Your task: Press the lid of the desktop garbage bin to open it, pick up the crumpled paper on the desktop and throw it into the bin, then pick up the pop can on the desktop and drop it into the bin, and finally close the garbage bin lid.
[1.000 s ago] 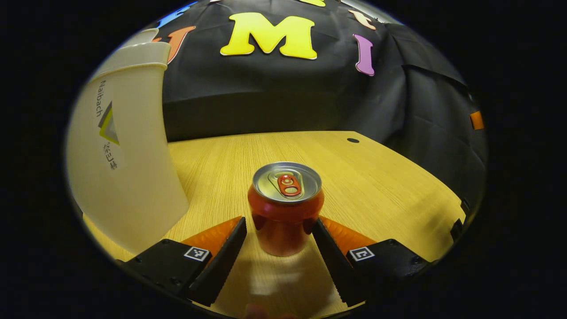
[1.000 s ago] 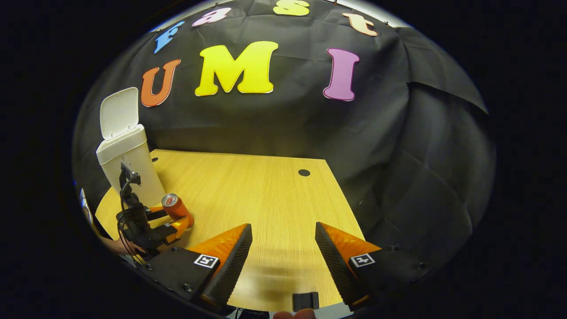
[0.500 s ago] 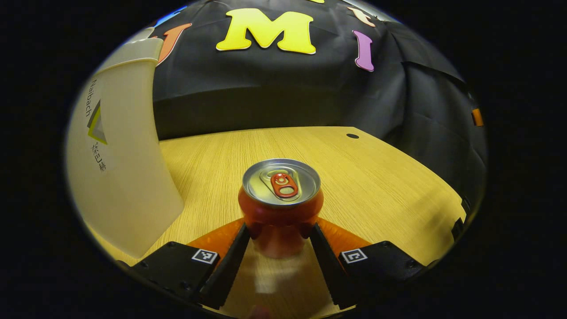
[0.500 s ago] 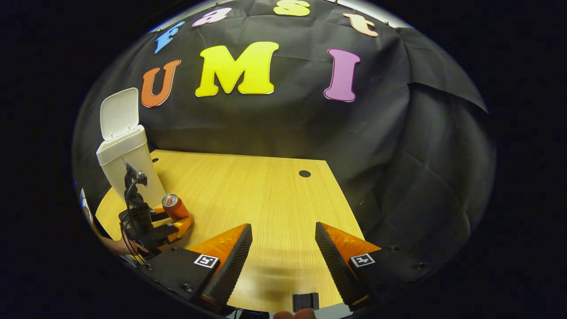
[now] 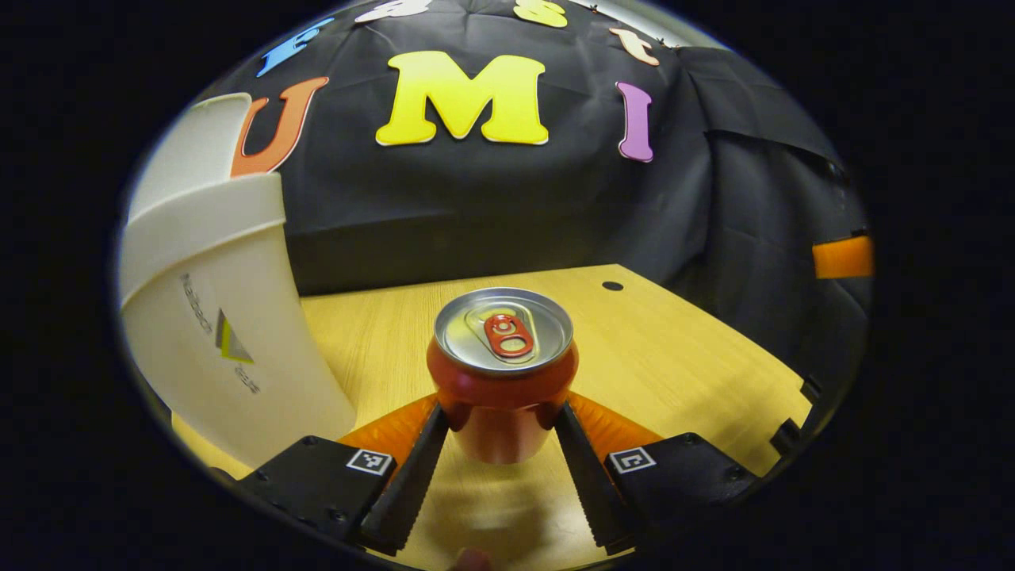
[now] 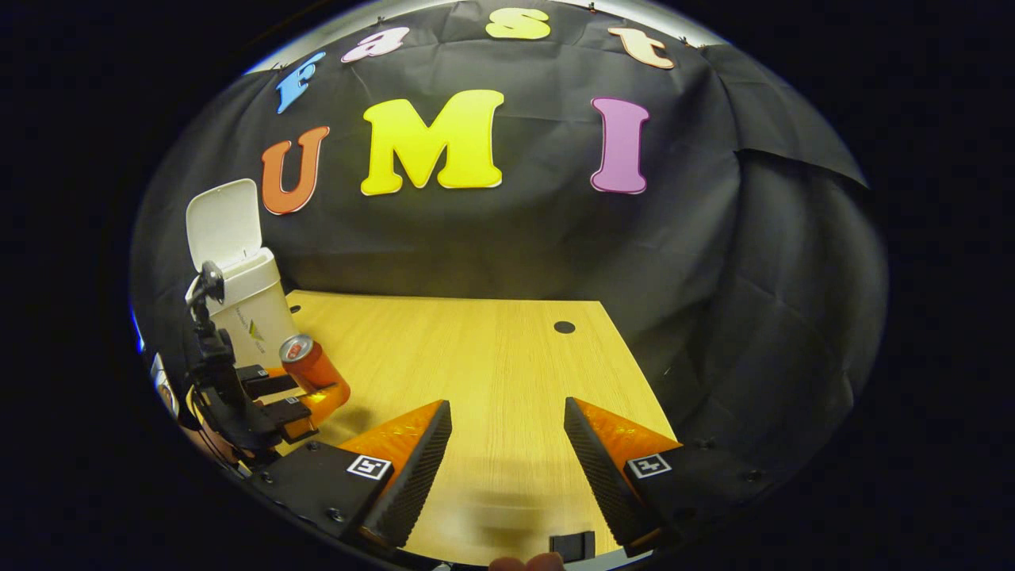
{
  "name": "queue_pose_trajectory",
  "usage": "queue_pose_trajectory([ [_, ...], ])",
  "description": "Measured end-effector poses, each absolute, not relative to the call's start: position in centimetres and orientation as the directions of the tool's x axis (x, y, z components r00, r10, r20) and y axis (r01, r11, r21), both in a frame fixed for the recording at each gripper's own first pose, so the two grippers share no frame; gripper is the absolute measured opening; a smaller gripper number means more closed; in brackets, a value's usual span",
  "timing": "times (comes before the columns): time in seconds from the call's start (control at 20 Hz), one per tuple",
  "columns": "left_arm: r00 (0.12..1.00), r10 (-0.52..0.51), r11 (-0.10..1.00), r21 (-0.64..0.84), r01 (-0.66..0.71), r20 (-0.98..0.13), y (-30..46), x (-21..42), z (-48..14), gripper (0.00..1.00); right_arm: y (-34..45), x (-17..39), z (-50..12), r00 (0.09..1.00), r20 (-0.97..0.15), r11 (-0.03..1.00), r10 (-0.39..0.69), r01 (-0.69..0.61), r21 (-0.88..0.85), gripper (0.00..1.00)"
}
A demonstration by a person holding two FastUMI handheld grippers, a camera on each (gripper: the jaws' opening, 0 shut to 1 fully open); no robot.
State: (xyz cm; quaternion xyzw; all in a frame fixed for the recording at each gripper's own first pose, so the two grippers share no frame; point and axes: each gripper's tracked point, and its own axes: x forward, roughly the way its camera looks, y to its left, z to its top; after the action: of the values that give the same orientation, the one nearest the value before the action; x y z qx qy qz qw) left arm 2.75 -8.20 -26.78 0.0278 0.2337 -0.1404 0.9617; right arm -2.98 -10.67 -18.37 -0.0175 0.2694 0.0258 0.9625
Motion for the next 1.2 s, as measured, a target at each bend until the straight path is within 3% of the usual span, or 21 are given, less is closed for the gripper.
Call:
queue_pose_trajectory([
  [0.35,0.9,-0.168,0.983,-0.003,0.182,-0.402,-4.7,4.3,-16.9,0.83,-8.1,-0.9,-15.0,0.896,-0.433,0.992,0.1,-0.122,-0.024,0.92],
  [0.75,0.958,0.029,0.999,0.028,-0.022,-0.287,4.2,7.2,-8.2,0.83,-4.1,0.7,-13.9,0.891,-0.409,0.98,0.198,-0.182,0.077,0.92],
  [1.2,0.909,0.255,0.966,0.051,-0.253,-0.33,16.1,8.5,-8.4,0.83,-1.8,1.7,-13.5,0.882,-0.416,0.975,0.222,-0.196,0.105,0.92],
])
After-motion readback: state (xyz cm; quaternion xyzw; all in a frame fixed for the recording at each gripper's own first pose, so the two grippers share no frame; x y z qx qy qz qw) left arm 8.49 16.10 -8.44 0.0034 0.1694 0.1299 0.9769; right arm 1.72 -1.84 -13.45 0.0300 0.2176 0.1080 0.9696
